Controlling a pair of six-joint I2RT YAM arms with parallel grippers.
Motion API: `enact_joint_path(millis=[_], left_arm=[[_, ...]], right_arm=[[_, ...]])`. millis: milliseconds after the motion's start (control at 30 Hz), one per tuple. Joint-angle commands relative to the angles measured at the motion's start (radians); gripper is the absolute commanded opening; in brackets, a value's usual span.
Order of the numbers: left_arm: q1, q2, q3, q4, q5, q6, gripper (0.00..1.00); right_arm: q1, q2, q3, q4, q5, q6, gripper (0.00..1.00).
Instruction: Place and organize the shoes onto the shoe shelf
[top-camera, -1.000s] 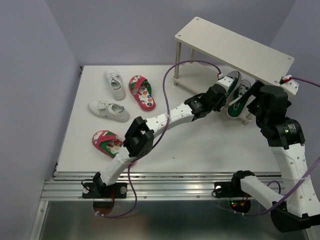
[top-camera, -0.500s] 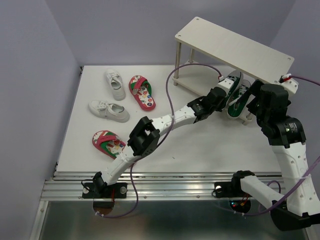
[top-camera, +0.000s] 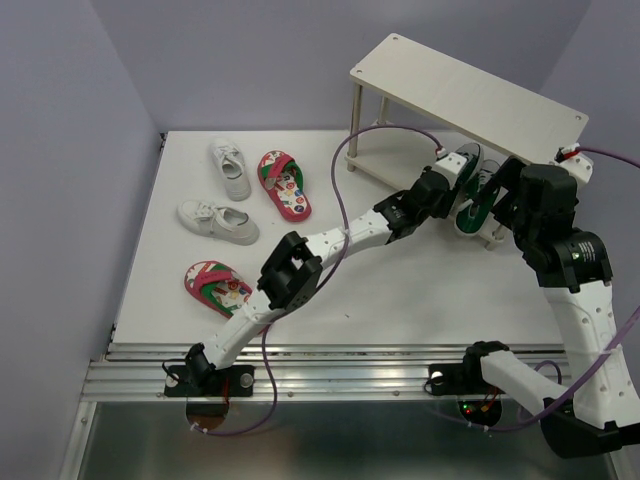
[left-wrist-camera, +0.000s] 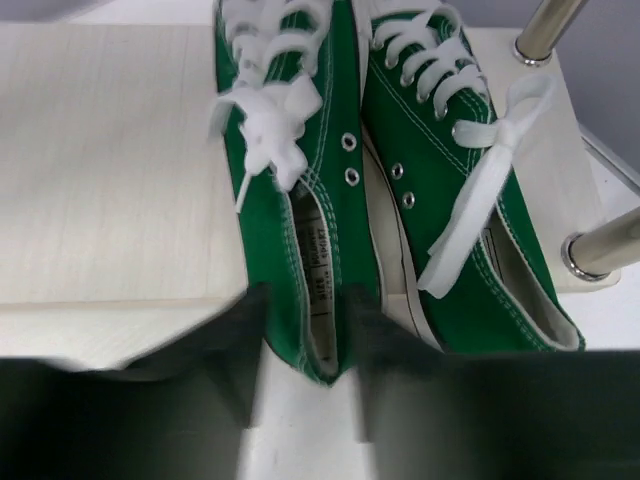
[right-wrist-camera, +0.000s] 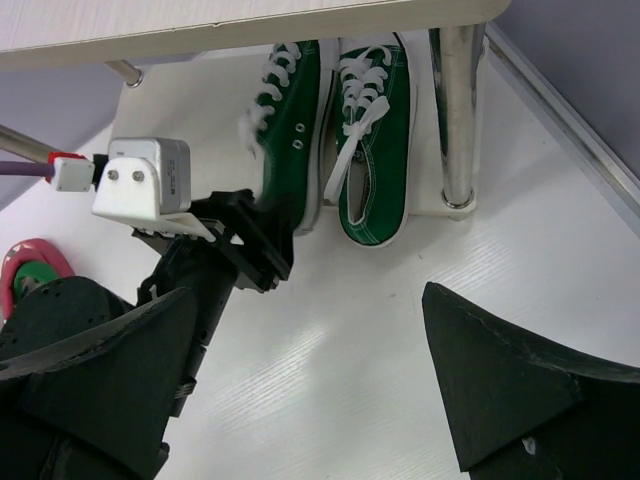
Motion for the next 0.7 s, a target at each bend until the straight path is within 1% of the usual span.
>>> enact_joint_path(millis=[0,100,267,333,433,500,600,667], left_arm=[[-0.001,-0.047,0.101,0.125,0.025,0.016,0.67],[-0.001,-0.054,0.113,0.089,0.038,0.008,0.77],[-0.002,-0.103,0.084,0.019,0.083,-0.010,0.80],[-0.006,-0.151,0.055,0.000,0.089,-0.015,0.82],[-0.012,-0.250,-0.049,-0.023,0.074,-0.009,0.82],[-0.016,-0.269,-0.089,-0.027,0.062,-0.008,0.82],[-0.019,-0.356,-0.174,-0.069,0.037,-0.012,0.83],[-0.018,-0.372,-0.207,-0.070,0.040,-0.031,0.87]], right_arm=[[-0.007,0.000,0.028,0.018,-0.018,-0.003,1.00],[-0.007,-0.003,0.023,0.024,-0.019,0.004,1.00],[-0.007,-0.011,0.014,0.032,-0.009,0.007,1.00],[-0.007,-0.015,-0.003,0.034,-0.012,0.019,1.00],[-0.007,-0.026,-0.026,0.044,-0.018,0.036,1.00],[-0.007,-0.031,-0.035,0.046,-0.019,0.043,1.00],[-0.007,-0.029,-0.055,0.041,-0.009,0.057,1.00],[-0.007,-0.031,-0.075,0.038,0.001,0.073,1.00]])
